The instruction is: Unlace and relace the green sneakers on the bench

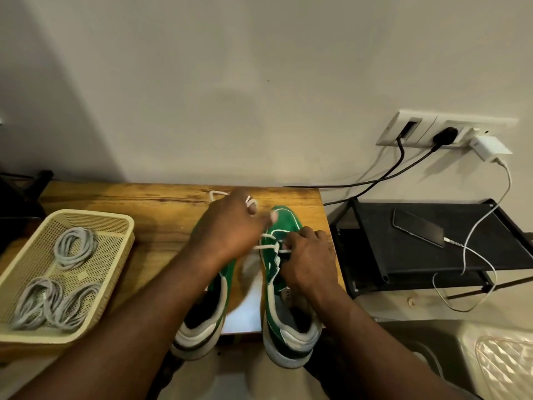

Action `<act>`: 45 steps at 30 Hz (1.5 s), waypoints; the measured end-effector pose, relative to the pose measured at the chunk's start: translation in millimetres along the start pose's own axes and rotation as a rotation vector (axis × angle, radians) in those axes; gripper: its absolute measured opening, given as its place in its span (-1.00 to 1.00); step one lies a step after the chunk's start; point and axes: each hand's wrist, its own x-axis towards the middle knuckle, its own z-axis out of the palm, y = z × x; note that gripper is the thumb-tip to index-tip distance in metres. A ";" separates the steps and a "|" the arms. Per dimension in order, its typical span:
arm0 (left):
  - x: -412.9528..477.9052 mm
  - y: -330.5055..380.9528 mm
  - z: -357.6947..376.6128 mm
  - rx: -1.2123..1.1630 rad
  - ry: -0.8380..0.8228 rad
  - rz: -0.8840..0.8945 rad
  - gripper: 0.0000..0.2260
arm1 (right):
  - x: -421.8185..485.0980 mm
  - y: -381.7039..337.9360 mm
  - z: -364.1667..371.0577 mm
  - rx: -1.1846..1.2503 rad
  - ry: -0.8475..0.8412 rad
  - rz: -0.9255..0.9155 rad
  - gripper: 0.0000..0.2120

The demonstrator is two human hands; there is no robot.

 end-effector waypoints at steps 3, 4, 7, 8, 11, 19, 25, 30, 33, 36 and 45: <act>-5.7 -8.5 18.2 0.391 -0.117 0.021 -0.46 | 0.4 0.1 0.2 0.010 0.003 -0.005 -0.64; -5.6 -11.0 25.9 0.409 -0.172 -0.005 -0.47 | 0.1 0.1 0.5 0.012 0.005 -0.006 -0.64; -1.1 -15.6 46.9 0.601 -0.245 0.018 -0.61 | -0.6 0.7 1.6 0.009 0.012 -0.007 -0.69; -1.0 -15.1 50.8 0.578 -0.255 0.004 -0.61 | -0.6 1.1 1.8 0.010 0.013 -0.007 -0.71; 2.6 -13.2 54.6 0.417 -0.291 -0.001 -0.66 | -1.0 2.0 1.7 0.018 0.009 -0.015 -0.69; -6.5 21.0 -4.7 -0.624 -0.054 0.007 -0.66 | 0.8 3.4 2.2 0.079 0.009 0.022 -0.55; -3.6 10.8 -17.4 -0.700 -0.011 0.004 -0.59 | 1.2 4.7 2.7 0.159 0.014 0.060 -0.39; -0.3 7.4 -21.1 -0.262 -0.079 0.040 -0.70 | 0.3 2.5 2.5 0.108 0.024 0.061 -0.35; 2.9 -2.8 -19.5 0.364 -0.135 -0.012 -0.77 | 1.8 3.4 -0.4 0.140 -0.006 0.068 -0.36; -5.2 -3.3 -4.3 0.500 -0.131 0.064 -0.71 | 5.9 4.5 -7.3 0.177 -0.063 0.079 -0.35; -6.4 -4.2 42.1 0.702 -0.131 0.274 -0.83 | 10.5 10.0 -23.9 0.006 -0.137 0.046 -0.28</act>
